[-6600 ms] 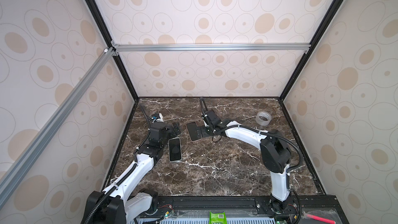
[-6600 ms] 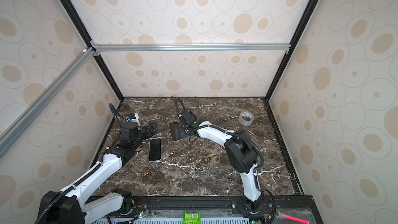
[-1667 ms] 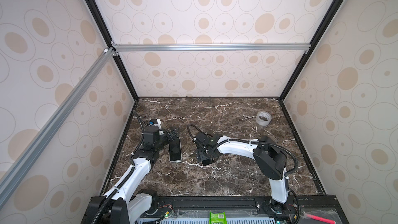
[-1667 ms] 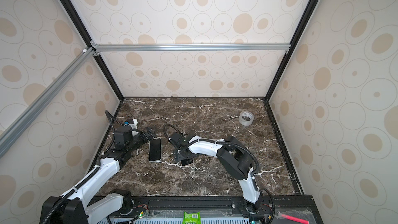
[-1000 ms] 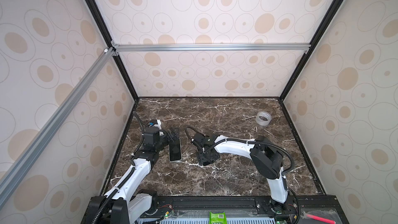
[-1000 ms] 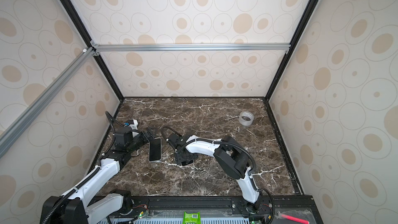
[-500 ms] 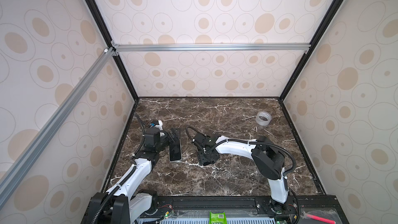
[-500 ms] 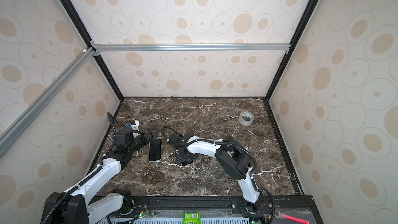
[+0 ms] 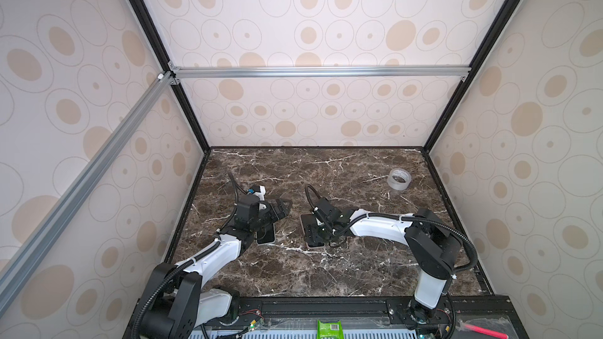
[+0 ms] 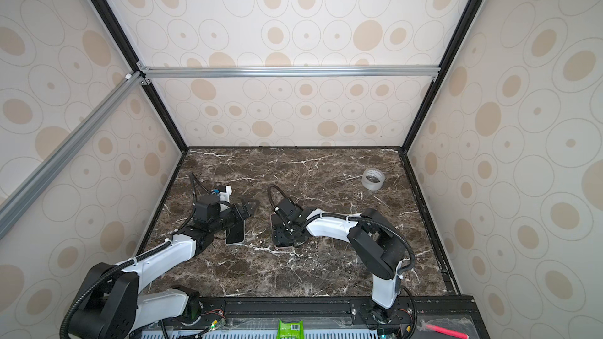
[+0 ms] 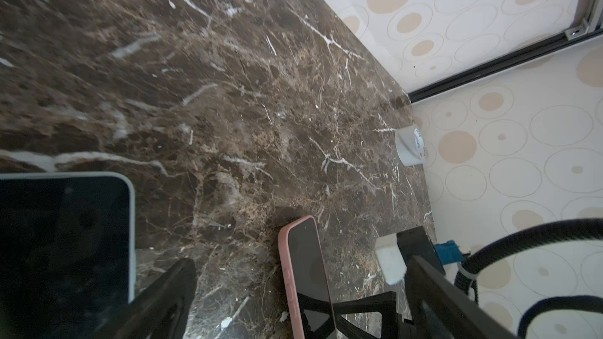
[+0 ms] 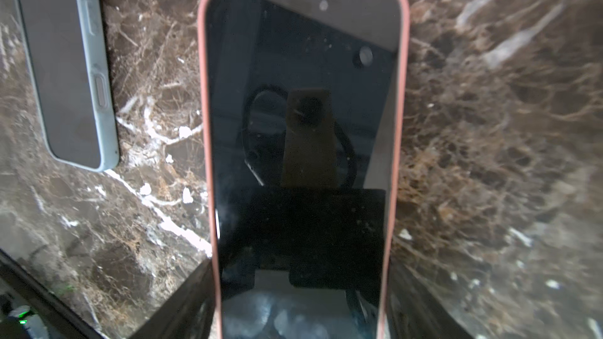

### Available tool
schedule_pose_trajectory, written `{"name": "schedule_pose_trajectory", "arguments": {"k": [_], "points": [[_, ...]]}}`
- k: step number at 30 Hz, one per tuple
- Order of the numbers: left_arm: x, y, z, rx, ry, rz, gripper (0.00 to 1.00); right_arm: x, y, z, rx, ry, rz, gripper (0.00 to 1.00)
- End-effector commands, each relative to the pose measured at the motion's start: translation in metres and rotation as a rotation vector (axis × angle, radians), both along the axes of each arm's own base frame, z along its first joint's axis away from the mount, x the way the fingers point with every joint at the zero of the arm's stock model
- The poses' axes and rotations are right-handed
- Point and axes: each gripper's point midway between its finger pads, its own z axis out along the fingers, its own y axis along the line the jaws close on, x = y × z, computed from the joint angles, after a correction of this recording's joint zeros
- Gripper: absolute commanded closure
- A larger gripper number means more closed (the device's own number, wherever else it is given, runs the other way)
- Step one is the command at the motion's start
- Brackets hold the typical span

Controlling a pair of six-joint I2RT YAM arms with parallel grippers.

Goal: Take the phone out of the phone case
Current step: Pick up the phone from the center of the table, then pass the phone.

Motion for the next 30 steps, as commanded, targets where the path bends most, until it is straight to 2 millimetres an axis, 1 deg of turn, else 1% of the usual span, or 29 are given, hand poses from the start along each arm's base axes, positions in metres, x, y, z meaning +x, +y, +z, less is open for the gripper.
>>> {"name": "schedule_pose_trajectory", "arguments": {"k": [1, 5, 7, 11, 15, 18, 22, 24, 30], "points": [[0.007, -0.009, 0.002, -0.032, 0.016, 0.020, 0.02, 0.007, 0.016, 0.019, 0.141, -0.013, -0.040, 0.38], [0.005, -0.024, -0.013, -0.055, 0.074, -0.005, 0.11, 0.008, 0.014, 0.018, 0.151, -0.030, -0.047, 0.38], [0.004, -0.032, -0.020, -0.060, 0.095, -0.027, 0.17, 0.009, 0.012, 0.018, 0.150, -0.039, -0.047, 0.38], [0.005, -0.049, -0.030, -0.068, 0.127, -0.076, 0.22, 0.008, 0.008, 0.015, 0.147, -0.042, -0.048, 0.38], [0.005, -0.063, -0.038, -0.099, 0.148, -0.113, 0.29, 0.008, 0.008, 0.014, 0.143, -0.037, -0.050, 0.38], [0.003, -0.069, -0.046, -0.112, 0.174, -0.123, 0.33, 0.008, 0.008, 0.013, 0.142, -0.037, -0.046, 0.38], [-0.001, -0.081, -0.048, -0.142, 0.187, -0.160, 0.40, 0.008, 0.008, 0.012, 0.135, -0.038, -0.040, 0.38], [-0.002, -0.084, -0.050, -0.137, 0.193, -0.166, 0.40, 0.010, 0.008, 0.011, 0.129, -0.044, -0.041, 0.38], [-0.006, -0.088, -0.055, -0.161, 0.201, -0.177, 0.51, 0.011, 0.006, 0.012, 0.113, -0.051, -0.043, 0.38]]}}
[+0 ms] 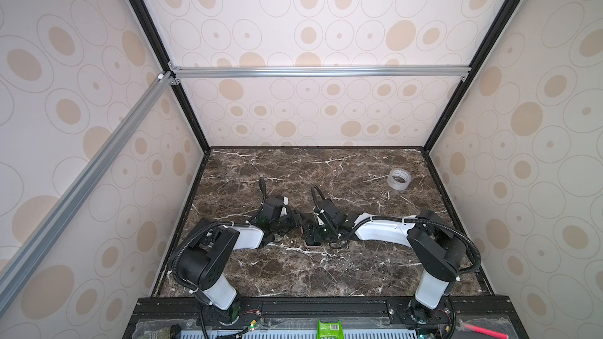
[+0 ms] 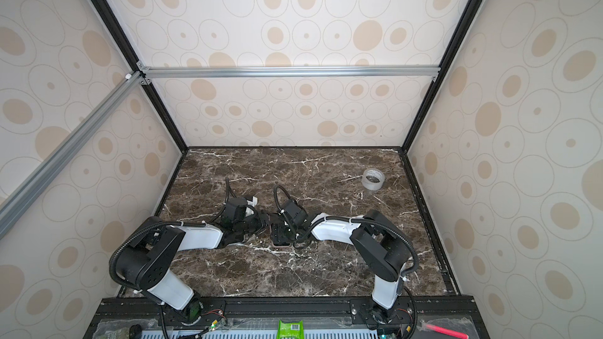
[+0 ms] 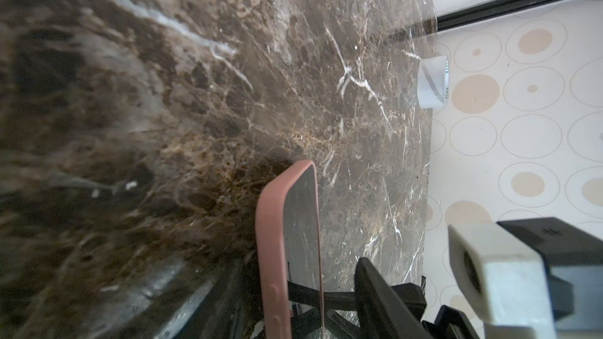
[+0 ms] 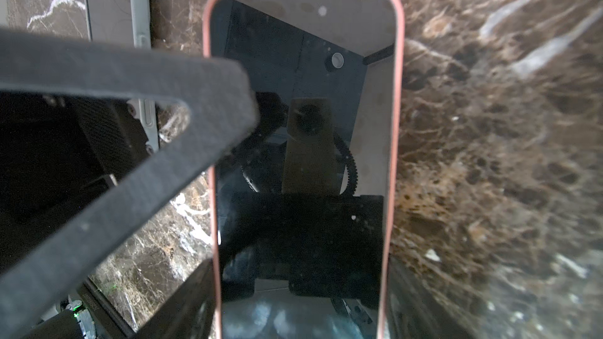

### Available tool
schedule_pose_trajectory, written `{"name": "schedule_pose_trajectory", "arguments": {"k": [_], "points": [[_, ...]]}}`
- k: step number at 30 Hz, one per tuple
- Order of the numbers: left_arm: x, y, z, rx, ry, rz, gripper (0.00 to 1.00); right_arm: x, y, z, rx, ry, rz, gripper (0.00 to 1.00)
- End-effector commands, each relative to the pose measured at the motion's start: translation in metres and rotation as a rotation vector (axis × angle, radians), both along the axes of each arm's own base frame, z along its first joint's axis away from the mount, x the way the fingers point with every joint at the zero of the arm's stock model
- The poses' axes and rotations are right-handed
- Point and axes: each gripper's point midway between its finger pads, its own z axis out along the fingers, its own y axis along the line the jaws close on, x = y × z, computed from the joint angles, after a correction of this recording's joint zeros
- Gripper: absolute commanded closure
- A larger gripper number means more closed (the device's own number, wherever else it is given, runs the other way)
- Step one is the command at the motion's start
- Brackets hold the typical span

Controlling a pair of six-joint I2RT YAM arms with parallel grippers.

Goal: Take the phone out of the phone case
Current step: Pass the phone.

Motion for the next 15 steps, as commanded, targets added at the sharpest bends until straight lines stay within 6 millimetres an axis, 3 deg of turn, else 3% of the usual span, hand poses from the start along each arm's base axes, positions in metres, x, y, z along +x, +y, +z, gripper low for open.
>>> {"name": "schedule_pose_trajectory", "arguments": {"k": [1, 15], "points": [[0.0065, -0.0124, 0.0153, -0.060, -0.037, -0.016, 0.53, 0.0075, -0.0008, 0.0075, 0.003, -0.026, -0.017, 0.38], [0.0082, -0.0131, 0.0165, -0.056, -0.053, -0.022, 0.75, 0.0115, -0.0019, 0.0138, -0.008, -0.052, -0.015, 0.38]]}}
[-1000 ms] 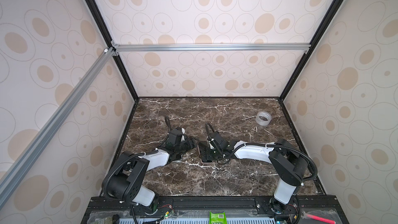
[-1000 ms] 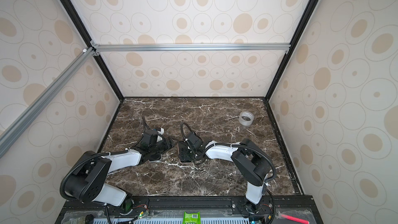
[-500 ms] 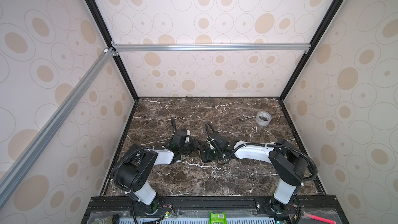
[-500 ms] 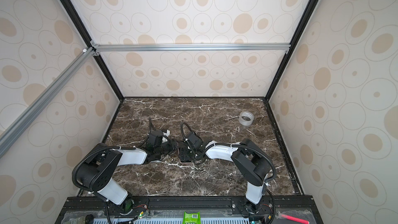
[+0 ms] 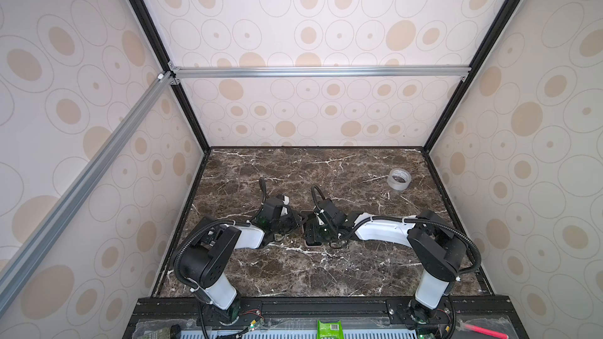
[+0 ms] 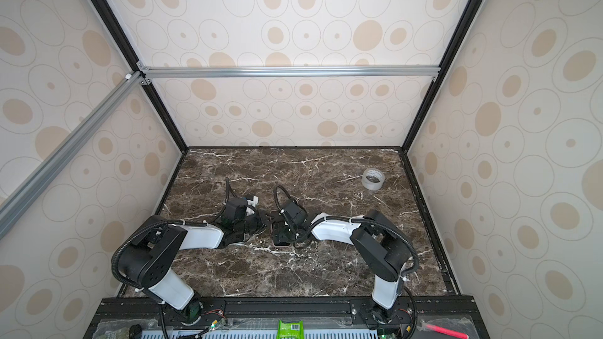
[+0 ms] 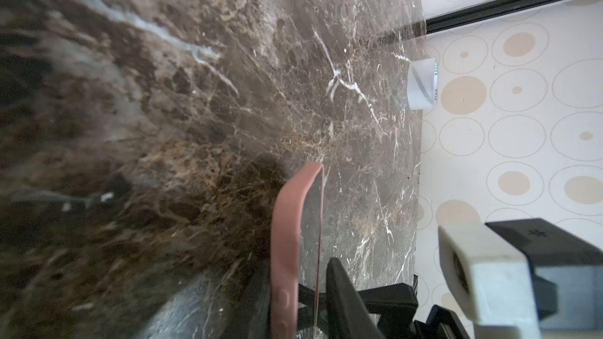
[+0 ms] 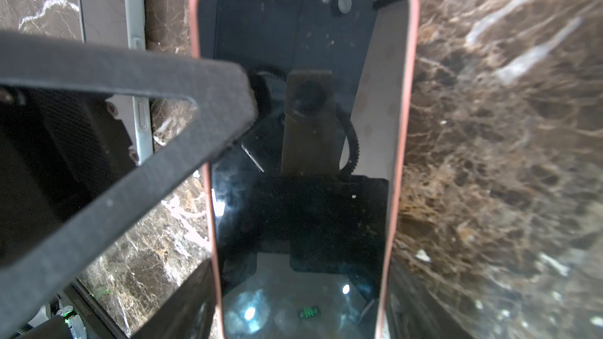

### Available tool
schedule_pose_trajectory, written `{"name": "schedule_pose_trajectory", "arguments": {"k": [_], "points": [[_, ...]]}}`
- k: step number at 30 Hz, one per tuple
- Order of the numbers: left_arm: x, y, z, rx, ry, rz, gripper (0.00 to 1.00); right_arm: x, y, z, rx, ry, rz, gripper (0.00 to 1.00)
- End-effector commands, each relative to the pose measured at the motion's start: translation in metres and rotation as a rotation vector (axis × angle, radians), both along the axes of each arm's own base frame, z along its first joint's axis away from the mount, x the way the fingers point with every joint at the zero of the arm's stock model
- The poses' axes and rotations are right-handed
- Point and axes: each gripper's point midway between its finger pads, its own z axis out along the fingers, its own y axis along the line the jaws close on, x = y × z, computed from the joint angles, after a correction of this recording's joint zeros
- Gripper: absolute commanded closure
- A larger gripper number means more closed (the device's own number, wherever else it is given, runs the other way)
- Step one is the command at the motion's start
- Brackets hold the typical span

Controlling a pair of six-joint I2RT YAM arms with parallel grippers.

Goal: Take the phone out of the phone case
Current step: Pass the phone.

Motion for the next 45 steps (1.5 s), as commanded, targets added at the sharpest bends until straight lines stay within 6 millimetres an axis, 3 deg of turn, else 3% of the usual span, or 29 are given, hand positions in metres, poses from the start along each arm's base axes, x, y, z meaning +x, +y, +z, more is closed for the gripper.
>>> {"name": "schedule_pose_trajectory", "arguments": {"k": [1, 10, 13, 17, 22, 26, 33, 37, 42, 45], "points": [[0.006, -0.010, 0.013, -0.033, -0.045, -0.024, 0.77, 0.009, 0.001, 0.015, 0.009, -0.040, -0.012, 0.38], [0.009, -0.011, 0.025, -0.037, -0.083, -0.032, 0.87, 0.012, 0.003, 0.029, 0.028, -0.097, 0.023, 0.36], [0.013, -0.009, 0.044, -0.026, -0.148, -0.030, 0.99, 0.014, 0.005, 0.049, 0.067, -0.147, 0.036, 0.17], [0.022, -0.003, 0.090, -0.009, -0.278, -0.032, 1.00, 0.018, -0.001, 0.091, 0.119, -0.266, 0.037, 0.05], [0.035, 0.009, 0.154, -0.031, -0.435, -0.011, 1.00, 0.023, -0.026, 0.144, 0.160, -0.466, 0.002, 0.06], [0.033, 0.015, 0.208, -0.113, -0.575, -0.025, 1.00, 0.028, -0.048, 0.183, 0.255, -0.525, -0.006, 0.08], [-0.001, 0.007, 0.308, -0.362, -0.824, -0.150, 1.00, 0.026, -0.049, 0.268, 0.615, -0.576, 0.109, 0.13], [-0.023, 0.007, 0.356, -0.483, -0.933, -0.204, 1.00, 0.030, -0.052, 0.311, 0.788, -0.602, 0.110, 0.18], [-0.044, 0.005, 0.399, -0.563, -1.035, -0.257, 1.00, 0.031, -0.048, 0.356, 0.950, -0.638, 0.125, 0.24], [-0.052, 0.003, 0.411, -0.597, -1.059, -0.282, 1.00, 0.023, -0.039, 0.381, 1.062, -0.635, 0.211, 0.28]]}}
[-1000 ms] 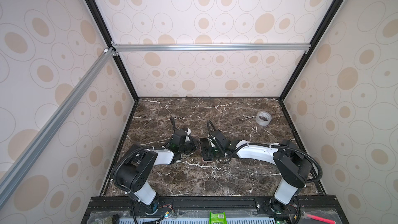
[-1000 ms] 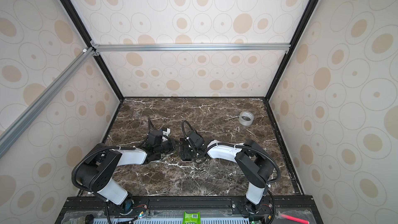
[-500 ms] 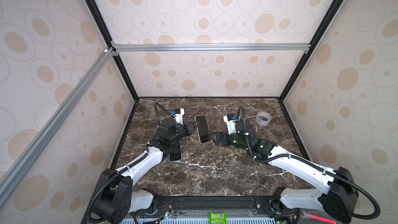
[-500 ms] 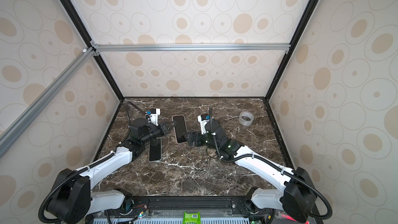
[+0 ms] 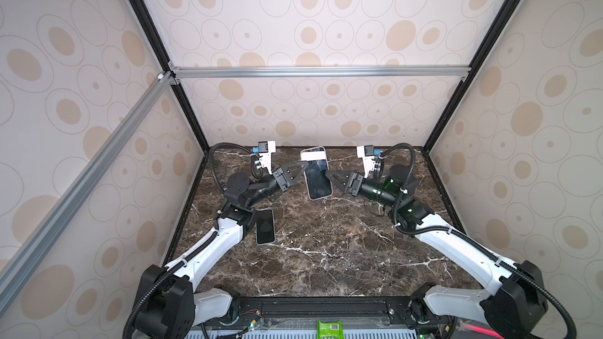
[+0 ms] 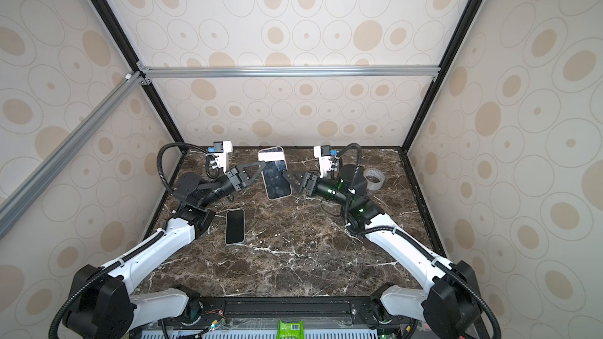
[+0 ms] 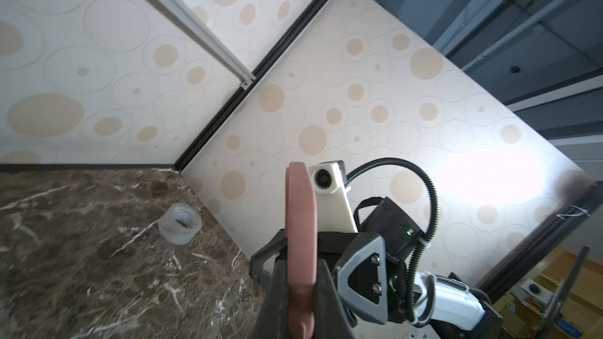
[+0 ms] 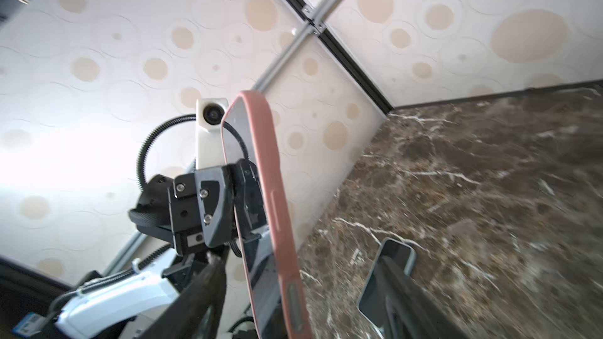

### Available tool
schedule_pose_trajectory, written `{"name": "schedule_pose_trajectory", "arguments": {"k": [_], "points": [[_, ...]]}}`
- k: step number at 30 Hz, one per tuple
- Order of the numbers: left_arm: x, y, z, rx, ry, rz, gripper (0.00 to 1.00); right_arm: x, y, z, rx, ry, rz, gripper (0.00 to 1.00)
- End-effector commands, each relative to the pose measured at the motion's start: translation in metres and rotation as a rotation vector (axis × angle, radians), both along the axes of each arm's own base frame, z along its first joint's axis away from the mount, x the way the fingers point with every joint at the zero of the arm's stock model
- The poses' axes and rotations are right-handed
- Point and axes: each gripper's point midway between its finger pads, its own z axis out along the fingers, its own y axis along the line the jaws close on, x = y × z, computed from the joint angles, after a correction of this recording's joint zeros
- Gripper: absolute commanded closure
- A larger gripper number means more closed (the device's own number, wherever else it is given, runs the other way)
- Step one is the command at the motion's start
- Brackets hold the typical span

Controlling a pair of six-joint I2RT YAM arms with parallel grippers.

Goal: Take the phone out of the phone case
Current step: Pass the phone.

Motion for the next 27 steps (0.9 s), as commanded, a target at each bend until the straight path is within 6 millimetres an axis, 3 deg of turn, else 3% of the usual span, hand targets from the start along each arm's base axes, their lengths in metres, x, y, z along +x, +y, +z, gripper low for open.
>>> {"name": "schedule_pose_trajectory", "arguments": {"k": [1, 13, 19, 22, 23, 24, 27], "points": [[-0.038, 0.004, 0.063, -0.101, -0.187, -0.080, 1.00, -0.020, 0.009, 0.052, 0.150, -0.085, 0.153, 0.31], [-0.050, -0.005, 0.052, -0.037, -0.211, -0.142, 1.00, -0.039, 0.006, 0.070, 0.140, -0.131, 0.204, 0.66], [-0.054, -0.007, 0.055, -0.059, -0.226, -0.161, 1.00, -0.044, 0.008, 0.075, 0.154, -0.115, 0.243, 0.76], [-0.056, -0.011, 0.057, -0.061, -0.232, -0.182, 1.00, -0.042, 0.008, 0.076, 0.148, -0.099, 0.231, 0.90], [-0.057, -0.012, 0.057, -0.062, -0.233, -0.187, 0.98, -0.041, 0.007, 0.076, 0.152, -0.095, 0.221, 0.98], [-0.058, -0.012, 0.058, -0.067, -0.236, -0.194, 0.90, -0.040, 0.006, 0.079, 0.156, -0.097, 0.212, 1.00], [-0.070, -0.015, 0.062, -0.085, -0.266, -0.248, 0.73, -0.039, 0.001, 0.088, 0.183, -0.098, 0.186, 1.00]]}}
